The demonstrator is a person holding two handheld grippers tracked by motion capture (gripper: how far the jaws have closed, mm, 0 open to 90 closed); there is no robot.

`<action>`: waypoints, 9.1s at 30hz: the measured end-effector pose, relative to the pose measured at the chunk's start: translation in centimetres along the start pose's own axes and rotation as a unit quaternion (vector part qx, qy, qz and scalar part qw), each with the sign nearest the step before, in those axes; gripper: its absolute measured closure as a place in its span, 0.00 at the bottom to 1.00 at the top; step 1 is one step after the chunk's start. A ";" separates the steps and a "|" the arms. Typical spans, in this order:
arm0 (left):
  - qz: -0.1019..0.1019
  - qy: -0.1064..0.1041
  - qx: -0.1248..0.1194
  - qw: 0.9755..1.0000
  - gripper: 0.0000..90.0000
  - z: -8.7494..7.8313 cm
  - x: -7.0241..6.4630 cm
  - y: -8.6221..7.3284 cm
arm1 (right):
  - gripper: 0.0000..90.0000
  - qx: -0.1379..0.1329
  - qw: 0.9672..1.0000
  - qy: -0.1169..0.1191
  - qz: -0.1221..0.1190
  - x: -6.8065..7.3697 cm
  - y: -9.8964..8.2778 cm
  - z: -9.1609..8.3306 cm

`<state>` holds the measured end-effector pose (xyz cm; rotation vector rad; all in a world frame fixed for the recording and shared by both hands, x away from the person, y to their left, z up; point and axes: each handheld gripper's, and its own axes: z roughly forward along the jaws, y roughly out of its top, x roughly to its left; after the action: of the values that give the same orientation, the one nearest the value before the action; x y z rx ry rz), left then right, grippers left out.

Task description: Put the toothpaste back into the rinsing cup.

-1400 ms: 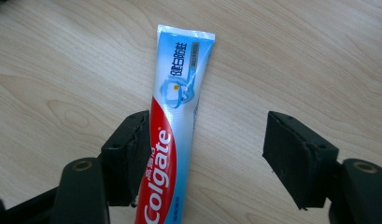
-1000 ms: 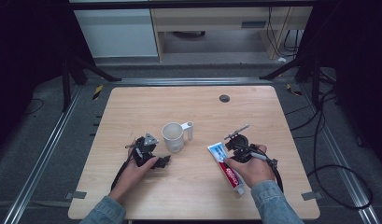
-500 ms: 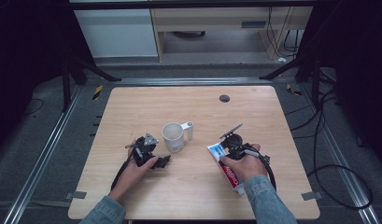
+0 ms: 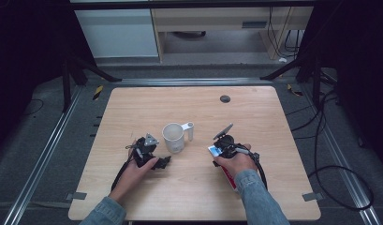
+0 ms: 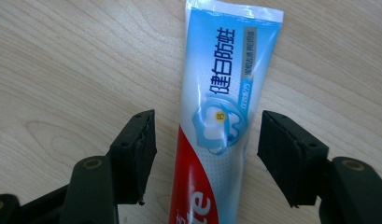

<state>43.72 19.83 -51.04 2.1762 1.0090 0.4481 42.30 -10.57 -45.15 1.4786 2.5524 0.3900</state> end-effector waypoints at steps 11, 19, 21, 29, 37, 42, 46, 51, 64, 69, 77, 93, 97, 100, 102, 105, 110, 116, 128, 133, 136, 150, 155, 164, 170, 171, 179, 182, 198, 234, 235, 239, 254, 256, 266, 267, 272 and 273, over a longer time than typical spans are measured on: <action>0.001 -0.001 0.000 1.000 0.00 0.0 0.0 0.0 | 0.43 0.019 1.000 -0.001 0.008 -0.2 0.6 1.3; 0.001 -0.001 0.000 1.000 0.00 0.0 0.0 0.0 | 0.46 0.026 1.000 0.005 0.014 -0.9 0.8 2.0; 0.001 -0.001 0.000 1.000 0.00 0.0 0.0 0.0 | 0.46 0.028 0.999 0.001 0.015 -0.9 0.9 2.1; 0.001 -0.001 0.000 1.000 0.00 0.0 0.0 0.0 | 0.49 0.033 0.999 0.004 0.012 -0.9 1.1 2.4; 0.001 -0.002 0.000 1.000 0.00 0.0 0.0 0.0 | 0.56 0.037 0.999 -0.001 0.003 -0.7 1.0 2.3; 0.001 -0.002 0.000 1.000 0.00 0.0 0.0 0.0 | 0.63 0.038 0.999 -0.001 -0.006 -0.8 1.1 2.1; 0.001 -0.002 0.000 1.000 0.00 0.0 0.0 0.0 | 0.69 0.037 0.999 0.002 -0.011 -0.8 1.1 1.9; 0.001 -0.002 0.000 1.000 0.00 0.1 0.0 0.0 | 0.78 0.027 0.999 0.000 -0.021 -0.7 1.0 1.3; 0.001 -0.002 -0.001 1.000 0.00 0.1 0.0 0.0 | 0.81 0.028 0.999 -0.005 -0.038 -0.9 2.0 -0.2; -0.001 -0.002 -0.002 1.000 0.00 0.1 0.0 0.0 | 0.82 0.027 0.999 -0.016 -0.044 -1.4 2.5 -1.3; 0.001 -0.001 -0.002 1.000 0.00 0.1 0.0 0.0 | 0.82 0.030 0.998 -0.032 -0.051 -2.1 2.7 -2.7; 0.002 -0.001 -0.001 1.000 0.00 0.1 0.0 0.1 | 0.82 -0.016 0.997 -0.061 -0.055 -4.2 3.8 -6.3; 0.002 -0.001 -0.001 1.000 0.00 0.1 0.0 0.1 | 0.82 -0.020 0.996 -0.066 -0.053 -4.9 4.1 -6.5; 0.002 -0.001 -0.001 1.000 0.00 0.1 0.0 0.1 | 0.82 -0.029 0.996 -0.067 -0.052 -5.4 4.3 -6.8; 0.002 -0.001 -0.001 1.000 0.00 0.1 0.0 0.1 | 0.82 -0.032 0.996 -0.066 -0.050 -5.5 4.4 -6.9; 0.001 -0.001 -0.001 1.000 0.00 0.1 0.0 0.1 | 0.82 -0.046 0.996 -0.060 -0.047 -5.8 4.7 -7.3; 0.002 -0.001 -0.001 1.000 0.00 0.1 0.0 0.1 | 0.82 -0.059 0.996 -0.053 -0.042 -5.7 4.9 -7.8; 0.002 -0.001 -0.001 1.000 0.00 0.1 0.0 0.1 | 0.82 -0.075 0.995 -0.045 -0.037 -5.0 4.7 -8.7; 0.002 -0.001 -0.001 1.000 0.00 0.0 0.0 0.1 | 0.82 -0.125 0.991 -0.019 -0.039 -2.4 4.1 -10.0; 0.002 -0.001 0.000 1.000 0.00 0.0 0.0 0.1 | 0.82 -0.154 0.987 -0.005 -0.043 -0.8 4.0 -9.8; 0.002 -0.001 0.000 1.000 0.00 0.0 0.0 0.0 | 0.82 -0.170 0.985 0.006 -0.042 0.3 3.9 -9.5; 0.002 -0.001 0.000 1.000 0.00 0.0 0.0 0.0 | 0.82 -0.234 0.971 0.032 -0.042 5.3 3.5 -8.6; 0.001 -0.001 -0.001 1.000 0.00 0.0 0.0 0.0 | 0.82 -0.259 0.965 0.028 -0.028 6.9 3.7 -8.9; 0.001 0.000 -0.001 1.000 0.00 0.0 0.0 0.0 | 0.81 -0.313 0.950 0.012 -0.017 8.8 3.8 -9.3; 0.001 0.000 -0.001 1.000 0.00 0.0 0.0 0.0 | 0.81 -0.327 0.945 0.008 -0.013 8.9 3.8 -9.5; 0.000 -0.001 -0.001 1.000 0.00 0.0 0.0 0.0 | 0.81 -0.331 0.944 0.008 -0.010 8.9 3.8 -9.6; 0.001 0.000 -0.001 1.000 0.00 0.0 0.0 0.0 | 0.81 -0.344 0.939 0.011 -0.007 8.9 4.1 -10.0; 0.001 -0.001 -0.001 1.000 0.00 0.0 0.0 0.0 | 0.81 -0.350 0.937 0.014 -0.010 8.9 4.3 -10.1; 0.001 -0.001 -0.001 1.000 0.00 0.0 0.0 0.0 | 0.81 -0.416 0.909 0.006 -0.004 9.5 6.7 -11.8; 0.003 -0.001 0.000 1.000 0.00 0.0 0.1 0.0 | 0.81 -0.467 0.884 0.020 0.015 10.4 9.9 -8.5; 0.003 -0.001 0.000 1.000 0.00 0.0 0.1 0.0 | 0.81 -0.467 0.884 0.022 0.017 10.5 9.9 -8.2; 0.003 -0.001 0.000 1.000 0.00 0.0 0.1 0.0 | 0.81 -0.468 0.883 0.023 0.018 10.6 9.9 -7.9; 0.002 -0.002 0.000 1.000 0.00 0.0 0.1 0.1 | 0.81 -0.465 0.885 0.014 0.021 11.0 9.8 -6.0; 0.002 -0.002 0.000 1.000 0.00 0.0 0.1 0.1 | 0.81 -0.466 0.884 0.014 0.025 11.0 9.7 -5.9; 0.001 -0.003 0.000 1.000 0.00 0.0 0.1 0.0 | 0.81 -0.468 0.883 -0.002 0.024 11.4 9.3 -5.2; 0.003 -0.003 0.001 1.000 0.00 0.0 0.1 0.1 | 0.81 -0.470 0.882 -0.003 0.027 11.4 9.2 -5.0; 0.000 -0.003 -0.002 1.000 0.00 0.1 0.0 0.0 | 0.81 -0.469 0.882 -0.006 0.033 11.5 8.9 -4.3; 0.000 -0.002 -0.002 1.000 0.00 0.1 0.0 0.0 | 0.81 -0.469 0.883 -0.006 0.034 11.5 8.8 -4.1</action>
<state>43.80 19.82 -51.05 2.1736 1.0041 0.4449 42.77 3.07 -38.73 1.1323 1.7898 1.3646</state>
